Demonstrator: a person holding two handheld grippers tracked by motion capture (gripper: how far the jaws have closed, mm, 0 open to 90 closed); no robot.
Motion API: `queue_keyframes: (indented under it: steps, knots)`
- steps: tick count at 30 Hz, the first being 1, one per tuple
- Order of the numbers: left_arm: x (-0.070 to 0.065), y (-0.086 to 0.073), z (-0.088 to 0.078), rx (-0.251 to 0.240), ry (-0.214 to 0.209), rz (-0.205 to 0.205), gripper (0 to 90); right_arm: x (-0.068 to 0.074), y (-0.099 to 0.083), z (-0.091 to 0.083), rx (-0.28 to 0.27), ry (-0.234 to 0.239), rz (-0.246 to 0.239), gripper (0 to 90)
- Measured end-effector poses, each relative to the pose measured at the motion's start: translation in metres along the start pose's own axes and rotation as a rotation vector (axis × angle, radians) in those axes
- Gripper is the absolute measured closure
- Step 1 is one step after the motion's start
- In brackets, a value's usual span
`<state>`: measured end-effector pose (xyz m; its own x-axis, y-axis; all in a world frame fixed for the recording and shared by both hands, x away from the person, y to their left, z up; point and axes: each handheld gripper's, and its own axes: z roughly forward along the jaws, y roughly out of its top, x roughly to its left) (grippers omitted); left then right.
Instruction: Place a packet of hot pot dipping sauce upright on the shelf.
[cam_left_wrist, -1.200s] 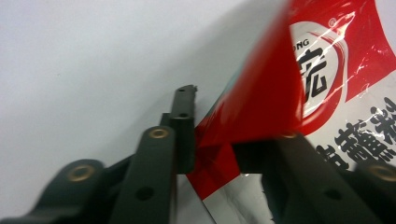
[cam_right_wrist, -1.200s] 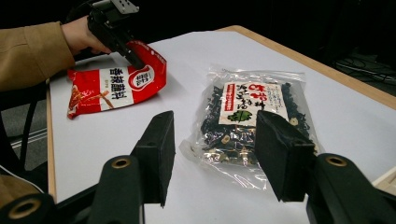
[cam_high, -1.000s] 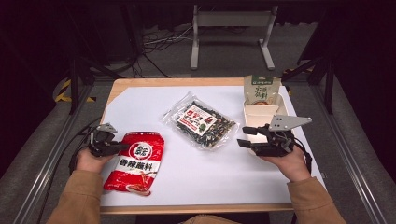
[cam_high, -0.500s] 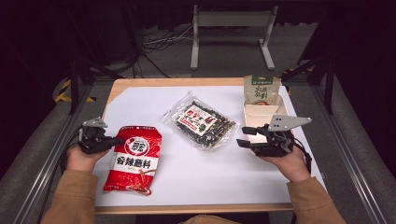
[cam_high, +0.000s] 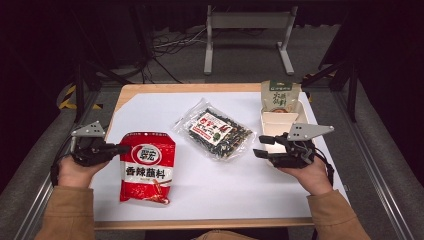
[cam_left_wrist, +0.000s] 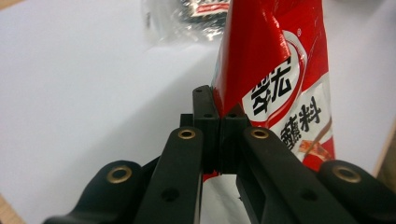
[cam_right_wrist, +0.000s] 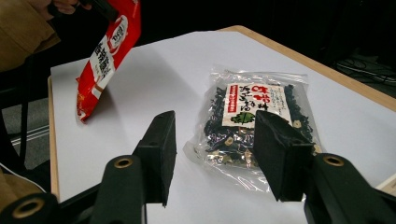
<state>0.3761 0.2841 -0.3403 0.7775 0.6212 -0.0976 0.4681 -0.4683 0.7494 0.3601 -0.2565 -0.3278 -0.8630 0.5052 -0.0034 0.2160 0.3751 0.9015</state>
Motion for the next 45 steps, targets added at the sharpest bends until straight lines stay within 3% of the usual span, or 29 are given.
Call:
queue_keyframes:
  steps: [10,19,22,34,41,45]
  knots:
    - [-0.026,0.014,-0.015,-0.019,-0.053,0.097,89.4,0.003,0.004,-0.002,-0.013,0.007,-0.011,49.1]
    - [-0.049,0.025,-0.022,-0.041,-0.170,0.163,89.5,0.004,0.007,-0.002,-0.019,0.018,-0.018,49.5]
    - [-0.054,0.028,-0.022,-0.042,-0.172,0.183,89.5,0.005,0.007,-0.002,-0.020,0.020,-0.021,49.5]
    - [-0.068,0.042,-0.022,-0.100,-0.229,0.207,89.4,0.014,0.011,0.008,-0.016,0.053,-0.042,49.3]
    - [-0.080,0.053,-0.017,-0.140,-0.281,0.222,89.5,0.024,0.013,0.022,-0.011,0.118,-0.052,49.2]
    - [-0.085,0.057,-0.013,-0.147,-0.291,0.232,89.5,0.030,0.012,0.031,-0.007,0.143,-0.058,49.3]
